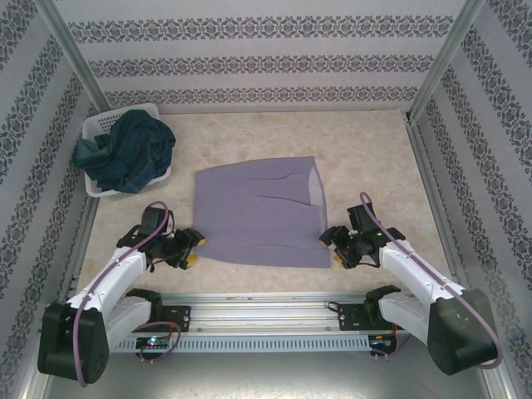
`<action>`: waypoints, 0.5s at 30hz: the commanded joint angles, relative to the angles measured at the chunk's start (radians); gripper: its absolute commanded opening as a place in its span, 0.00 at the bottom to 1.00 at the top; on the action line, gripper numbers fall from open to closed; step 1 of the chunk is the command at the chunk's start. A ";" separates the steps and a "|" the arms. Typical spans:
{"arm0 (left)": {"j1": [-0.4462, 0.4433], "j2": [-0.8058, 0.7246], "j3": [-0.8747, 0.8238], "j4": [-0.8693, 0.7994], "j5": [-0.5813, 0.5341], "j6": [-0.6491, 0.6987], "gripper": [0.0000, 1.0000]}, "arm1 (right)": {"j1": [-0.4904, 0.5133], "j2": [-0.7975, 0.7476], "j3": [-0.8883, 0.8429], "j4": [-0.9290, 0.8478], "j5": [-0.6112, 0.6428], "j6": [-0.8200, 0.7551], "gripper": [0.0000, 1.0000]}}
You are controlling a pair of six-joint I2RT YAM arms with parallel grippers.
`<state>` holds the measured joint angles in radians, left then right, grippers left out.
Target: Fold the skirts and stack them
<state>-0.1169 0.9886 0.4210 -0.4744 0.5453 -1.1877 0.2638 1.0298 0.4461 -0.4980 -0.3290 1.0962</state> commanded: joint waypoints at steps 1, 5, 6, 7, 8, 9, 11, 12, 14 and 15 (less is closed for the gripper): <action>-0.012 0.038 0.003 0.056 -0.031 -0.050 0.55 | -0.012 0.003 0.031 -0.017 0.018 -0.002 0.66; -0.017 0.087 0.013 0.090 -0.042 -0.048 0.45 | -0.012 -0.003 0.030 -0.010 0.008 -0.007 0.66; -0.019 0.091 0.015 0.096 -0.039 -0.050 0.40 | -0.012 -0.006 0.030 -0.008 -0.001 -0.009 0.66; -0.022 0.091 0.017 0.097 -0.041 -0.050 0.36 | -0.012 -0.008 0.030 -0.010 -0.008 -0.010 0.66; -0.026 0.089 0.019 0.093 -0.042 -0.050 0.31 | -0.013 -0.011 0.032 -0.014 -0.017 -0.010 0.66; -0.030 0.085 0.018 0.088 -0.042 -0.049 0.26 | -0.010 -0.013 0.032 -0.018 -0.025 -0.008 0.66; -0.033 0.073 0.017 0.071 -0.043 -0.048 0.17 | -0.009 -0.018 0.034 -0.029 -0.041 0.007 0.66; -0.034 0.063 0.016 0.059 -0.043 -0.044 0.12 | -0.007 -0.019 0.037 -0.036 -0.049 0.019 0.66; -0.036 0.045 0.015 0.030 -0.042 -0.034 0.05 | -0.006 -0.015 0.049 -0.051 -0.066 0.042 0.67; -0.036 0.035 0.016 0.008 -0.042 -0.021 0.02 | -0.004 -0.011 0.060 -0.063 -0.073 0.054 0.67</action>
<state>-0.1410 1.0557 0.4213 -0.4129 0.5148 -1.2182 0.2638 1.0245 0.4629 -0.5137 -0.3637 1.1095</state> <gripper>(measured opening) 0.061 0.667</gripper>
